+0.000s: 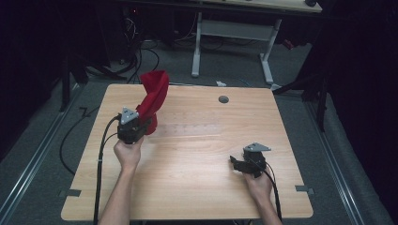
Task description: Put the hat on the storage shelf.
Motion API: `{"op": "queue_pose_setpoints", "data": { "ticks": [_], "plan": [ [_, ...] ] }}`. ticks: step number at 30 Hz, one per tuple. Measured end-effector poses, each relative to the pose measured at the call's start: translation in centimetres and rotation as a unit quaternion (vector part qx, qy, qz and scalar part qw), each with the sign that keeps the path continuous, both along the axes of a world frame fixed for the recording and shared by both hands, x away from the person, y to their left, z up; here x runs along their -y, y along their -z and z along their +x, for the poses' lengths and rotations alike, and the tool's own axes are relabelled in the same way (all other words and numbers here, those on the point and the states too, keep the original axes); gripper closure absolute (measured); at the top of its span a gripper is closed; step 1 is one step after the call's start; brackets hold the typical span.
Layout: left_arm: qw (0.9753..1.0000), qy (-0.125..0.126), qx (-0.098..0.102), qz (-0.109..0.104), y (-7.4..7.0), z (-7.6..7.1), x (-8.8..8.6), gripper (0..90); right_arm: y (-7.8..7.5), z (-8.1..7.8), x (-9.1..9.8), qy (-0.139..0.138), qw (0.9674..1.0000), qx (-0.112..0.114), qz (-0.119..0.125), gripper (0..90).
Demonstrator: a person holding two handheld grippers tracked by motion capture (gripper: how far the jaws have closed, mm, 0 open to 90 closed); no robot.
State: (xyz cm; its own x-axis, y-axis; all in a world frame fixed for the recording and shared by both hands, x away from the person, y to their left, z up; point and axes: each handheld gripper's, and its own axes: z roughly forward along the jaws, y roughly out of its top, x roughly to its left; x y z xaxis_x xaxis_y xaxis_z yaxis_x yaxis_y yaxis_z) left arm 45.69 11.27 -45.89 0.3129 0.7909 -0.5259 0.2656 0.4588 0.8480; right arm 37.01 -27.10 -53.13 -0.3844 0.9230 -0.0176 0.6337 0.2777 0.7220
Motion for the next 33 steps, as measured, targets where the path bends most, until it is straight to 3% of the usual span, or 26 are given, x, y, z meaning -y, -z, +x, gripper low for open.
{"op": "queue_pose_setpoints", "data": {
  "ticks": [11,17,23,28,33],
  "plan": [
    [0.9999,-0.001,-0.01,-0.012,1.2,-0.4,0.0,84.5,0.0,0.0,0.0,0.001,1.0,0.0,0.0,32.6],
    [0.9994,0.005,-0.025,-0.023,1.9,-1.0,-0.3,82.5,0.0,0.0,0.0,0.002,1.0,0.0,0.0,32.6],
    [0.9989,0.006,-0.04,-0.024,2.2,-1.1,-0.6,72.6,0.0,0.0,0.0,0.002,1.0,0.0,0.0,32.6],
    [0.9988,-0.004,-0.043,-0.023,2.3,-1.6,-0.9,53.1,0.0,0.0,0.0,0.002,1.0,0.0,0.0,32.6],
    [0.9986,-0.002,-0.051,-0.013,2.4,-2.3,-1.4,44.6,0.0,0.0,0.0,0.002,1.0,0.0,0.001,32.6]
  ]
}}
